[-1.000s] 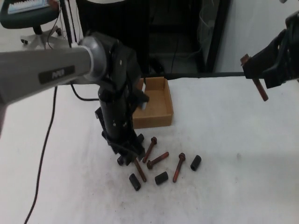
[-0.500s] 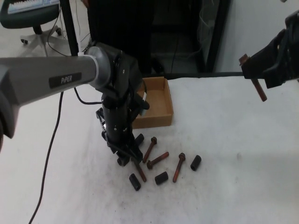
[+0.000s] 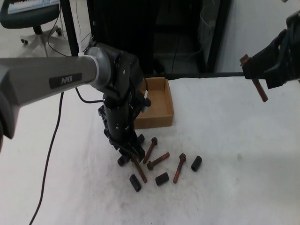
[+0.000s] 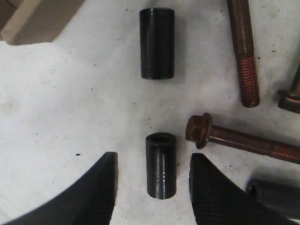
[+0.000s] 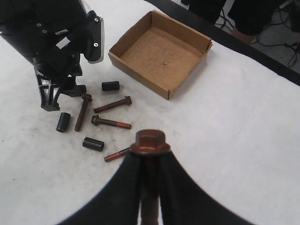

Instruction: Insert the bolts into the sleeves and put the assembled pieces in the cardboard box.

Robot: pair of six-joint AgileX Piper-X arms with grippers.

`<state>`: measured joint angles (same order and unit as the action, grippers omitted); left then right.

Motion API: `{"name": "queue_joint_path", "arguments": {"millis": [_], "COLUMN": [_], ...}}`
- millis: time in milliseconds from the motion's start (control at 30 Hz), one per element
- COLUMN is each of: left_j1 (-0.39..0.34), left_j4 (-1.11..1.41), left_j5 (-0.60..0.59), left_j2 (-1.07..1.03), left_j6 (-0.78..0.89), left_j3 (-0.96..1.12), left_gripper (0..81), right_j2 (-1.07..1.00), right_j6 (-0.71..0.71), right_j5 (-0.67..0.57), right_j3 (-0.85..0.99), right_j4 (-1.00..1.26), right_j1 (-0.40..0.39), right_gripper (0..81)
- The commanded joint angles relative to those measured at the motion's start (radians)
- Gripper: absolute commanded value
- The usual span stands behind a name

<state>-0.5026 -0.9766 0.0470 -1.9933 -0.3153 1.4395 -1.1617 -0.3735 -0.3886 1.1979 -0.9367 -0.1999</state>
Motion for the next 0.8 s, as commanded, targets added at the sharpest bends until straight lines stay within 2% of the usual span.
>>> {"name": "queue_joint_path", "arguments": {"millis": [0, 300, 500, 767], "left_j1": [-0.004, -0.004, -0.004, -0.004], "left_j4": [-0.018, -0.037, -0.027, -0.01], "left_j5": [-0.001, -0.006, -0.083, -0.077], "left_j2": [0.001, 0.001, 0.001, 0.001], "left_j6": [0.009, 0.038, 0.038, 0.025], "left_j3": [0.007, 0.007, 0.007, 0.007], "left_gripper": [45.2, 45.2, 45.2, 45.2], "right_j2": [0.006, 0.006, 0.006, 0.006], "right_j6": [0.007, 0.007, 0.007, 0.007], "right_j5": [-0.014, -0.014, -0.014, -0.014], "right_j3": [0.005, 0.005, 0.005, 0.005], "right_j4": [-0.002, -0.002, -0.002, -0.002], "right_j1": [0.004, 0.004, 0.004, 0.004], "right_gripper": [0.8, 0.8, 0.8, 0.8]}}
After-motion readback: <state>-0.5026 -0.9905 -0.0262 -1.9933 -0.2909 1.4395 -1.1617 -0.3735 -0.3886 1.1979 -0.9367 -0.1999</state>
